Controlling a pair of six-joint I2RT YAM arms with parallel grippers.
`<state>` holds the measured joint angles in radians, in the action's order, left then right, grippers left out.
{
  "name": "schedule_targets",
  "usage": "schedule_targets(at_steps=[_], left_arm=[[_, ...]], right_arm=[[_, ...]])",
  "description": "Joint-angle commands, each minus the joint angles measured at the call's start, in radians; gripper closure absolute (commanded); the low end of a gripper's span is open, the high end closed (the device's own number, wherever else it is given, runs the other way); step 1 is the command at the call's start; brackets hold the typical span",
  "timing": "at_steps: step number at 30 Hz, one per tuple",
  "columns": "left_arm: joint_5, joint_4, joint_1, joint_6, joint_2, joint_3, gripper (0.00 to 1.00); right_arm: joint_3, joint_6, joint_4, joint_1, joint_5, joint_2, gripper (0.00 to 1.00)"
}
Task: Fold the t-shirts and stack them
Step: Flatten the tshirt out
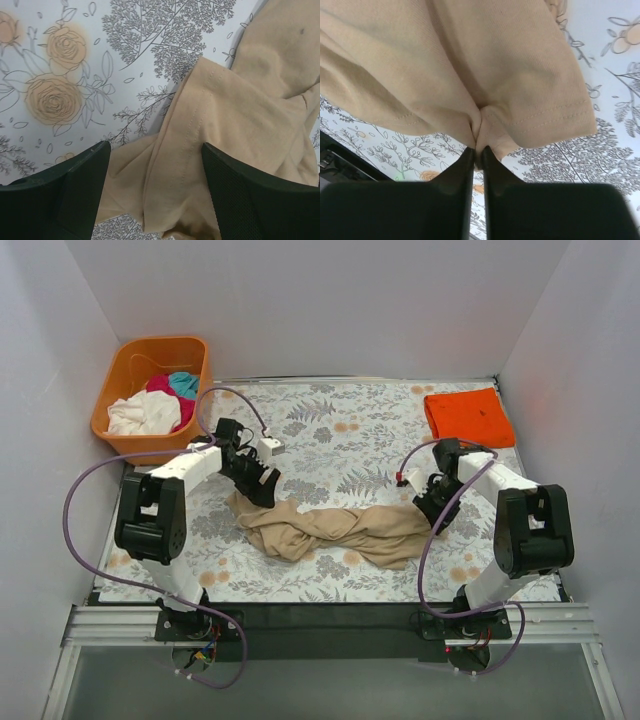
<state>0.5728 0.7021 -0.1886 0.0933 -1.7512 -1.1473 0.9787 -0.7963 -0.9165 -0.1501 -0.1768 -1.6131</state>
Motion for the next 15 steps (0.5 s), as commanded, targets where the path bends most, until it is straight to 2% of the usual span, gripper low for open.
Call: schedule_targets(at_steps=[1, 3, 4, 7, 8, 9, 15], left_arm=[[-0.025, -0.007, -0.028, 0.0, -0.005, 0.004, 0.32], [-0.019, -0.006, -0.034, 0.003, -0.013, 0.003, 0.37], [-0.014, -0.003, -0.034, 0.003, -0.019, 0.001, 0.47], [0.002, 0.004, -0.034, 0.022, -0.033, -0.029, 0.72], [0.004, 0.002, -0.032, 0.025, -0.031, -0.04, 0.91], [0.002, -0.004, -0.032, 0.034, -0.028, -0.048, 0.99], [-0.014, -0.101, 0.029, 0.1, 0.038, -0.17, 1.0]], right_arm=[[0.077, -0.011, -0.044, 0.006, -0.035, 0.005, 0.9], [0.093, -0.011, -0.051, 0.006, -0.035, 0.009, 0.95], [0.098, -0.011, -0.054, 0.004, -0.032, 0.012, 0.99], [0.121, -0.011, -0.053, 0.006, -0.032, 0.013, 0.99], [0.13, -0.006, -0.05, 0.007, -0.033, 0.013, 0.99], [0.143, -0.001, -0.05, 0.012, -0.032, 0.009, 0.99], [0.325, 0.034, -0.05, 0.061, -0.012, -0.031, 0.99]])
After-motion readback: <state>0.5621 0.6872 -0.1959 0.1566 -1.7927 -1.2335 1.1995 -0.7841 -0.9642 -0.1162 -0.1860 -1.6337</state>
